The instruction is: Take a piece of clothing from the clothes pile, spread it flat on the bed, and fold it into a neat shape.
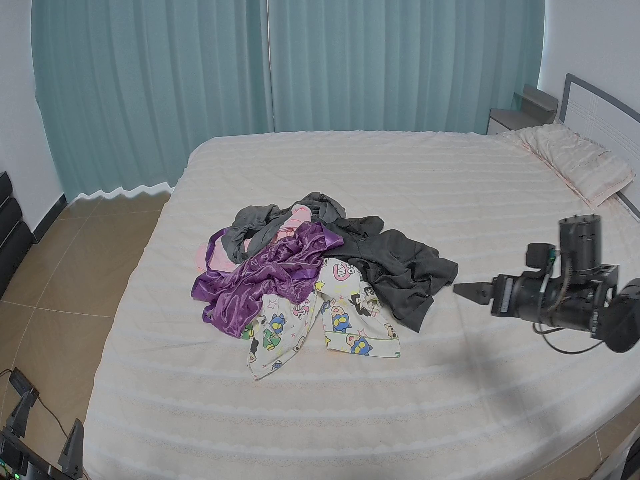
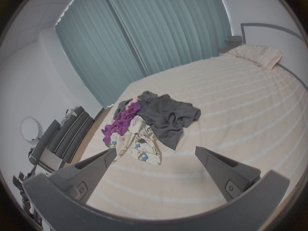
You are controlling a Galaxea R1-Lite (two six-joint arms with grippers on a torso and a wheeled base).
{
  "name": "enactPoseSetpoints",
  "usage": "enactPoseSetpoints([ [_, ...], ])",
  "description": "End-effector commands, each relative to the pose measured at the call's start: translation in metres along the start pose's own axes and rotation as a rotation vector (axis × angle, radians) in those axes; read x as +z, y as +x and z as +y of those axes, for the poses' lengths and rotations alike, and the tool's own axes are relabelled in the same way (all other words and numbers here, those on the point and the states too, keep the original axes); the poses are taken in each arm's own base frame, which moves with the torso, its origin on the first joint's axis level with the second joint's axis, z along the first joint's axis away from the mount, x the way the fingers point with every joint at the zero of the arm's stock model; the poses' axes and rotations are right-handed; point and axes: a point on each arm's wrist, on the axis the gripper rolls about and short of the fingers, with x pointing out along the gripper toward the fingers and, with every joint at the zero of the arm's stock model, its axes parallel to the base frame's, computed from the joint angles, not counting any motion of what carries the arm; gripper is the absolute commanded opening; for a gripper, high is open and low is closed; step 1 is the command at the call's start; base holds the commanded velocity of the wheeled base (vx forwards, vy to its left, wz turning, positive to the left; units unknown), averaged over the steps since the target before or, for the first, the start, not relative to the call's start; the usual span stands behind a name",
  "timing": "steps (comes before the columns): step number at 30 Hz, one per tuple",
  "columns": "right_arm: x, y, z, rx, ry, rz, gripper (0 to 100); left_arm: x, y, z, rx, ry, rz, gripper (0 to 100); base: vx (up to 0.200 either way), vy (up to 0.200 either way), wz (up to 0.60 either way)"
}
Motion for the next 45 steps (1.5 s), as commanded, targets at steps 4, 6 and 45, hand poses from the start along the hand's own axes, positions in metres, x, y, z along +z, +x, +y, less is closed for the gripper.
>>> enactPoseSetpoints([
  [4, -0.061, 0.154, 0.012, -0.064, 0.04, 0.14, 100, -0.005, 0.0, 0.0, 0.0, -0.001, 0.0, 100, 0.0, 0.0, 0.0],
  [6, -0.064, 0.166, 0.019, -0.073, 0.025, 0.126, 100, -0.005, 0.0, 0.0, 0.0, -0.001, 0.0, 100, 0.0, 0.0, 0.0],
  [45, -0.069, 0.237, 0.061, -0.109, -0.112, 0.18, 100, -0.005, 0.0, 0.0, 0.0, -0.001, 0.0, 100, 0.0, 0.0, 0.0],
])
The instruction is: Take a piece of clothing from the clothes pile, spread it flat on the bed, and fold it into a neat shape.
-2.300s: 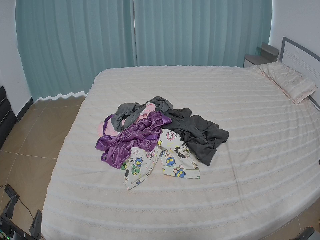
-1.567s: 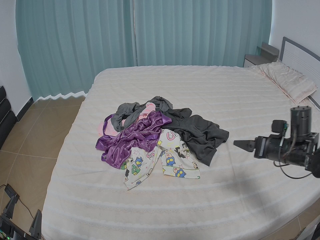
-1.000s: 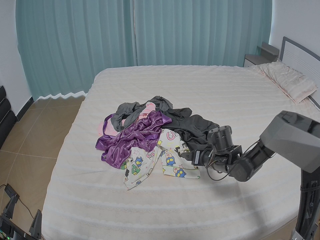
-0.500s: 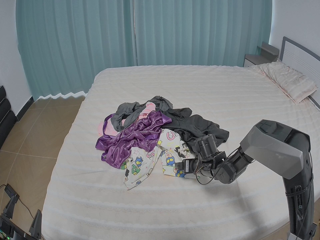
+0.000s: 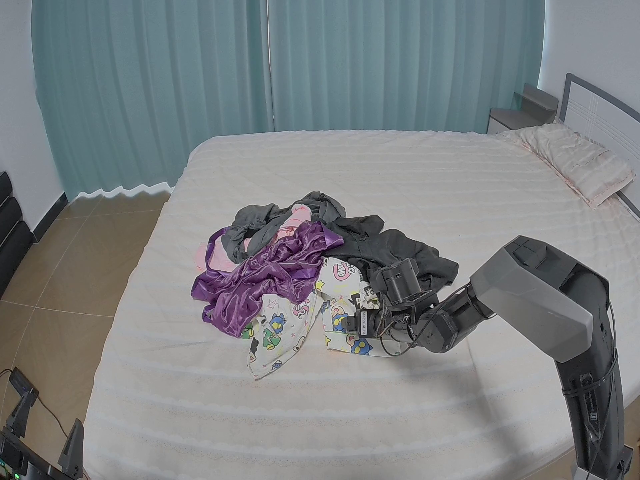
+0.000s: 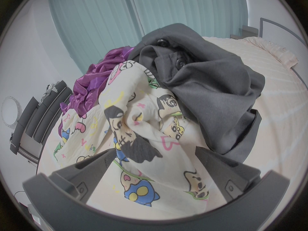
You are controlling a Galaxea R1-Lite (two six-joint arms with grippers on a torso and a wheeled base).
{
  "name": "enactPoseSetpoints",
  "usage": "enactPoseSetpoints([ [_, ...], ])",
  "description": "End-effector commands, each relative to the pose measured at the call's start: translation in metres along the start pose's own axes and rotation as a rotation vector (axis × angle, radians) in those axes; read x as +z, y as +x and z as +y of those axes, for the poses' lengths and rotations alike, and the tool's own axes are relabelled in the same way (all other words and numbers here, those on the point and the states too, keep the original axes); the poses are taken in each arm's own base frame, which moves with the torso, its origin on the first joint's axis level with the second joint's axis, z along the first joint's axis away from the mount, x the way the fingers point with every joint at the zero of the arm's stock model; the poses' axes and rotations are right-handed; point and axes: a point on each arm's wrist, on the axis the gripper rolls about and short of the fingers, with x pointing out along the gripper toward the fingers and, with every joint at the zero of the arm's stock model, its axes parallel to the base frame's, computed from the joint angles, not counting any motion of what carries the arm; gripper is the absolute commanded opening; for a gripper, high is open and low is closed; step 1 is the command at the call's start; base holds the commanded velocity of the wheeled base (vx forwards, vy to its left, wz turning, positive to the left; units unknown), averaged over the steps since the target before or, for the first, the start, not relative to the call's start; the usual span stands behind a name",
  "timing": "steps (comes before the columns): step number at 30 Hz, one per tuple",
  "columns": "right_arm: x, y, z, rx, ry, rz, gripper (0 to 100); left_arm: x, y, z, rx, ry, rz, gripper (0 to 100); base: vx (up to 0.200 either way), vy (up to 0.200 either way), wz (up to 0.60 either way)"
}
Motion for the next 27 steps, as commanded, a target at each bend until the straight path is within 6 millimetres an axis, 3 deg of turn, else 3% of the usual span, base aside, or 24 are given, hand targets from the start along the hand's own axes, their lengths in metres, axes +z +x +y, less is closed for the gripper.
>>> enactPoseSetpoints([
  [1, 0.002, -0.001, 0.001, -0.003, -0.002, 0.004, 0, -0.005, 0.0, 0.0, 0.0, 0.0, 0.0, 100, 0.0, 0.0, 0.0],
  [10, 0.006, -0.001, 0.002, -0.027, -0.008, 0.056, 0, -0.005, 0.0, 0.0, 0.0, 0.0, 0.0, 100, 0.0, 0.0, 0.0],
  [16, -0.003, -0.007, -0.005, -0.045, 0.026, 0.07, 0, -0.005, 0.0, 0.0, 0.0, 0.0, 0.0, 100, 0.0, 0.0, 0.0],
  [21, -0.003, -0.05, -0.009, 0.061, 0.083, 0.003, 0, -0.005, 0.0, 0.0, 0.0, 0.0, 0.0, 100, 0.0, 0.0, 0.0],
  [22, -0.003, -0.05, -0.009, 0.061, 0.083, 0.003, 0, -0.005, 0.0, 0.0, 0.0, 0.0, 0.0, 100, 0.0, 0.0, 0.0],
  [23, -0.003, -0.069, -0.012, 0.099, 0.087, -0.01, 0, -0.005, 0.0, 0.0, 0.0, 0.0, 0.0, 100, 0.0, 0.0, 0.0],
  [27, -0.009, -0.107, -0.019, 0.167, 0.09, -0.004, 0, -0.005, 0.0, 0.0, 0.0, 0.0, 0.0, 100, 0.0, 0.0, 0.0],
])
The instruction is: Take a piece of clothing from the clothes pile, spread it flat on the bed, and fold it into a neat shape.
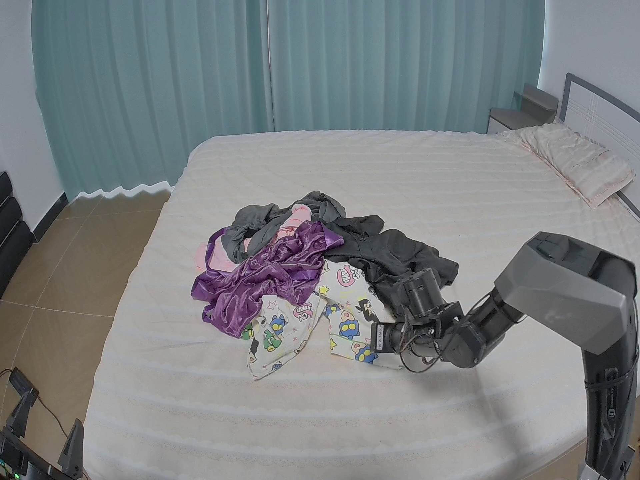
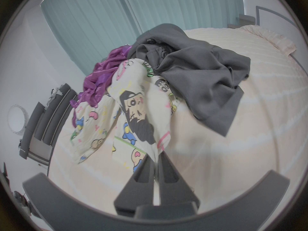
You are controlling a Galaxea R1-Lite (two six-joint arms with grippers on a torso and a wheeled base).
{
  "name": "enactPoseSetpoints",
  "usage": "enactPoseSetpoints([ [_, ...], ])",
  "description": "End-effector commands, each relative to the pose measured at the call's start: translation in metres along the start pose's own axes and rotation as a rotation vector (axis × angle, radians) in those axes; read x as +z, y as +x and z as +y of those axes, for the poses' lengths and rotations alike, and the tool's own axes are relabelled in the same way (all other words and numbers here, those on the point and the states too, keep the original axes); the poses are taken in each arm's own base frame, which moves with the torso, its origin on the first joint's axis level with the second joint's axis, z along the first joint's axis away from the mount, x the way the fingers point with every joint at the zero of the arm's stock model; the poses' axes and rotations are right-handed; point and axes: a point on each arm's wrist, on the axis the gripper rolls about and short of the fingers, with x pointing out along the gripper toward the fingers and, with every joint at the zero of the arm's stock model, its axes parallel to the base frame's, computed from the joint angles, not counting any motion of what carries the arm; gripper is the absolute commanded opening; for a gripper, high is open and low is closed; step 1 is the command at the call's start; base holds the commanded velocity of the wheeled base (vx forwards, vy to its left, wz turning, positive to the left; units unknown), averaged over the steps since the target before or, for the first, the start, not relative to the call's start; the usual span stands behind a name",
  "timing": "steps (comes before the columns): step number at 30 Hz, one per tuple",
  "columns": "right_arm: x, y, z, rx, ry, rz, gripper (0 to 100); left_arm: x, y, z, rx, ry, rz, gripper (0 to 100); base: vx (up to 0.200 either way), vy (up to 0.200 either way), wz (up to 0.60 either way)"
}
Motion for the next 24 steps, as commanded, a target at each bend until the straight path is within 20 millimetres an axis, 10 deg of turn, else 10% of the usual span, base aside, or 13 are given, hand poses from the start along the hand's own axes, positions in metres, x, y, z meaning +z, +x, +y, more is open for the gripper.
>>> enactPoseSetpoints([
  [1, 0.005, -0.078, -0.002, 0.133, 0.02, -0.062, 0, -0.005, 0.0, 0.0, 0.0, -0.001, 0.0, 100, 0.0, 0.0, 0.0],
  [24, -0.038, -0.199, -0.028, 0.404, 0.054, -0.146, 0, -0.005, 0.0, 0.0, 0.0, -0.001, 0.0, 100, 0.0, 0.0, 0.0],
])
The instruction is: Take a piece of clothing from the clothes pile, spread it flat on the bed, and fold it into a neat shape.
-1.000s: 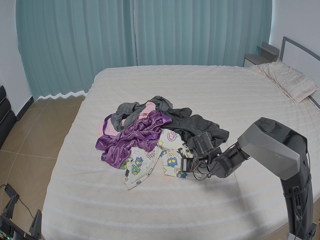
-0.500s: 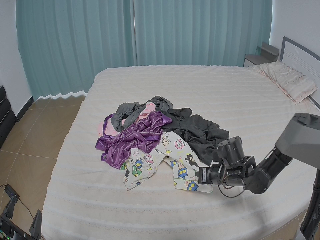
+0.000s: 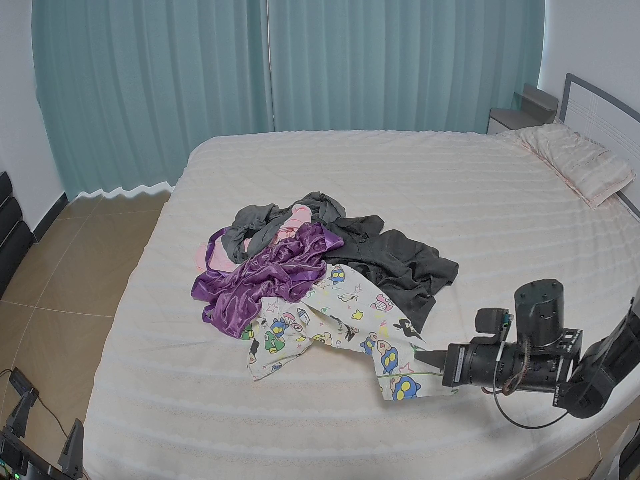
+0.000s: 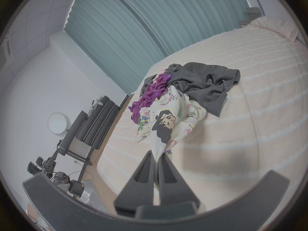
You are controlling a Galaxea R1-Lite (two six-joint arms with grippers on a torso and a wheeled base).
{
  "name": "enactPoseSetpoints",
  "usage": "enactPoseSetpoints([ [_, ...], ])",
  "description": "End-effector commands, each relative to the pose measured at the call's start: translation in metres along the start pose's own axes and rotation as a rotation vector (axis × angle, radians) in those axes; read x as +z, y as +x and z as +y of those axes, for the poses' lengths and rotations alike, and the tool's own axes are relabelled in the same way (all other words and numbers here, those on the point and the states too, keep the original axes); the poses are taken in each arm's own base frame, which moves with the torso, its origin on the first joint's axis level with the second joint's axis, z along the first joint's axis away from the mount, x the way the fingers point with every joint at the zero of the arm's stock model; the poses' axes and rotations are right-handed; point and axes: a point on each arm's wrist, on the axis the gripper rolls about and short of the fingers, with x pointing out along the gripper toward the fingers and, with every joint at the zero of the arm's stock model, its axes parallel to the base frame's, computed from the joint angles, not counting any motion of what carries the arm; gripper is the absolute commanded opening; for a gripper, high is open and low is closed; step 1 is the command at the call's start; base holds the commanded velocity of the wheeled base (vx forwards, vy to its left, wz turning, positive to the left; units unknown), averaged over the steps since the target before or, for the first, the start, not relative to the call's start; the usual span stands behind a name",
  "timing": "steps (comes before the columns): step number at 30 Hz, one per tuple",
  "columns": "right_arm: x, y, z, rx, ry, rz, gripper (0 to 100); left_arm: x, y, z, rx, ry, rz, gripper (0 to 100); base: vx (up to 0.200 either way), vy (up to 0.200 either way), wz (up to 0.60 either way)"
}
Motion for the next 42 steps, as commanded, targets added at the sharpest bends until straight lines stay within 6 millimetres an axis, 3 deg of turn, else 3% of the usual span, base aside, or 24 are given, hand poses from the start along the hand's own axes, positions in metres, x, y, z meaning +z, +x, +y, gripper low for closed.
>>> enactPoseSetpoints([
  [1, 0.001, -0.035, 0.009, 0.065, -0.005, -0.047, 0, -0.005, 0.0, 0.0, 0.0, 0.0, 0.0, 100, 0.0, 0.0, 0.0],
  [15, 0.005, -0.087, 0.029, 0.221, -0.014, -0.149, 0, -0.001, -0.001, 0.0, -0.013, 0.061, -0.028, 100, 0.0, 0.0, 0.0],
  [17, 0.01, -0.098, 0.036, 0.261, -0.031, -0.192, 0, 0.071, -0.011, -0.001, -0.051, -0.027, -0.218, 100, 0.0, 0.0, 0.0],
  [18, 0.012, -0.1, 0.038, 0.27, -0.034, -0.206, 0, 0.087, -0.009, -0.001, -0.08, -0.051, -0.223, 100, 0.0, 0.0, 0.0],
  [20, 0.019, -0.105, 0.044, 0.295, -0.045, -0.245, 0, 0.094, 0.001, -0.004, -0.204, 0.001, -0.175, 100, 0.0, 0.0, 0.0],
  [22, 0.023, -0.107, 0.047, 0.307, -0.05, -0.264, 0, 0.091, 0.009, -0.006, -0.29, 0.045, -0.113, 100, 0.0, 0.0, 0.0],
  [23, 0.026, -0.108, 0.049, 0.315, -0.053, -0.276, 0, 0.084, 0.035, -0.009, -0.384, 0.048, 0.073, 100, 0.0, 0.0, 0.0],
  [24, 0.027, -0.108, 0.049, 0.316, -0.054, -0.278, 0, 0.084, 0.037, -0.009, -0.387, 0.046, 0.083, 100, 0.0, 0.0, 0.0],
  [25, 0.029, -0.109, 0.051, 0.323, -0.056, -0.286, 0, 0.085, 0.056, -0.01, -0.435, 0.031, 0.179, 100, 0.0, 0.0, 0.0],
  [26, 0.029, -0.109, 0.051, 0.323, -0.056, -0.286, 0, 0.085, 0.056, -0.01, -0.435, 0.031, 0.179, 100, 0.0, 0.0, 0.0],
  [27, 0.032, -0.111, 0.054, 0.337, -0.061, -0.308, 0, 0.084, 0.078, -0.013, -0.494, 0.019, 0.254, 100, 0.0, 0.0, 0.0],
  [31, 0.043, -0.118, 0.061, 0.371, -0.054, -0.356, 0, 0.073, 0.114, -0.031, -0.66, 0.026, 0.382, 100, 0.0, 0.0, 0.0],
  [34, 0.054, -0.121, 0.07, 0.412, -0.029, -0.389, 0, 0.05, 0.15, -0.053, -0.752, 0.04, 0.533, 100, 0.0, 0.0, 0.0],
  [41, 0.066, -0.121, 0.08, 0.44, -0.035, -0.421, 0, 0.019, 0.188, -0.079, -0.805, 0.043, 0.642, 100, 0.0, 0.0, 0.0],
  [42, 0.069, -0.122, 0.082, 0.446, -0.038, -0.43, 0, 0.007, 0.197, -0.088, -0.823, 0.055, 0.672, 100, 0.0, 0.0, 0.0],
])
